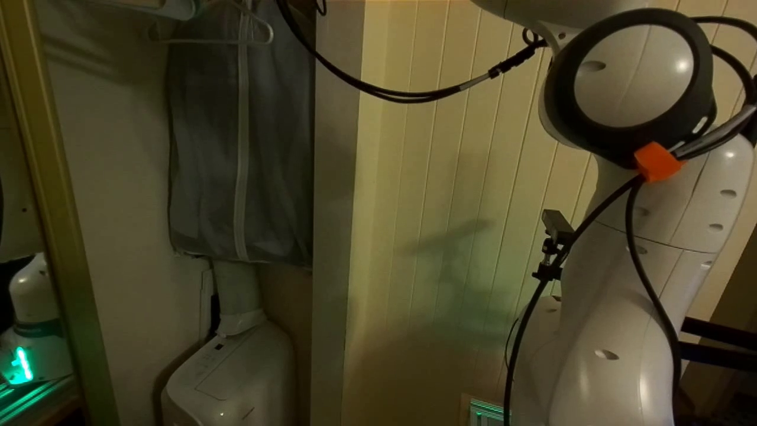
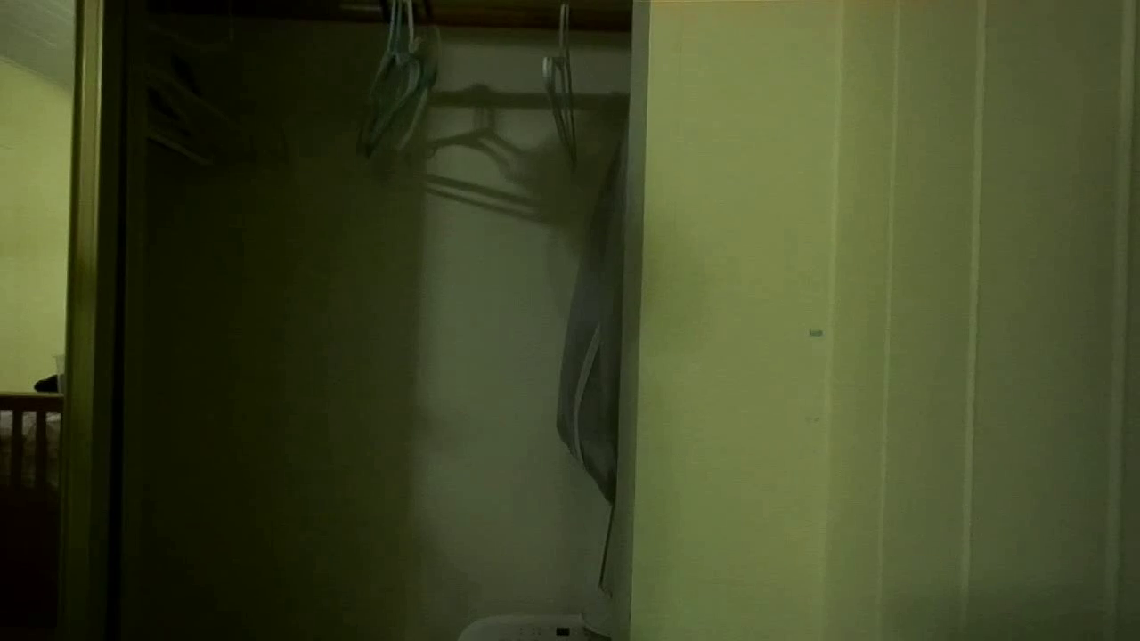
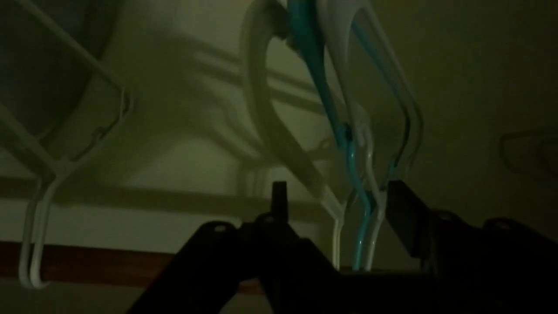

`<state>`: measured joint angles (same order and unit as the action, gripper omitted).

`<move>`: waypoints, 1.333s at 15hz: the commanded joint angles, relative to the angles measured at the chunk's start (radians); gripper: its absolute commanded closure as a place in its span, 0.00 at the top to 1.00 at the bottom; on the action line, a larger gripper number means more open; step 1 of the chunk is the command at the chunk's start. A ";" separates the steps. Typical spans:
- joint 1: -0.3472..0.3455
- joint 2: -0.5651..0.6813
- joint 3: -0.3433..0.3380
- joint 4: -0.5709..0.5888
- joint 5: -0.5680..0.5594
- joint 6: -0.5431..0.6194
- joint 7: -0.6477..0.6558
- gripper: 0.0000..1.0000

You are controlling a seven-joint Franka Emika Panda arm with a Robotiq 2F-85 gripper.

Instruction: Rearrange the hangers

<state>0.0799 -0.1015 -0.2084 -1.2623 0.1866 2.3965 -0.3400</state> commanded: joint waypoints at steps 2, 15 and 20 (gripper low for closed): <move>0.035 -0.013 0.026 0.024 0.019 0.066 -0.091 0.99; 0.120 0.016 0.056 0.026 0.129 0.101 -0.250 1.00; 0.138 0.160 0.048 0.176 0.273 0.159 -0.371 0.50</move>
<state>0.2093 -0.0498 -0.1519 -1.2169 0.3616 2.5245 -0.6301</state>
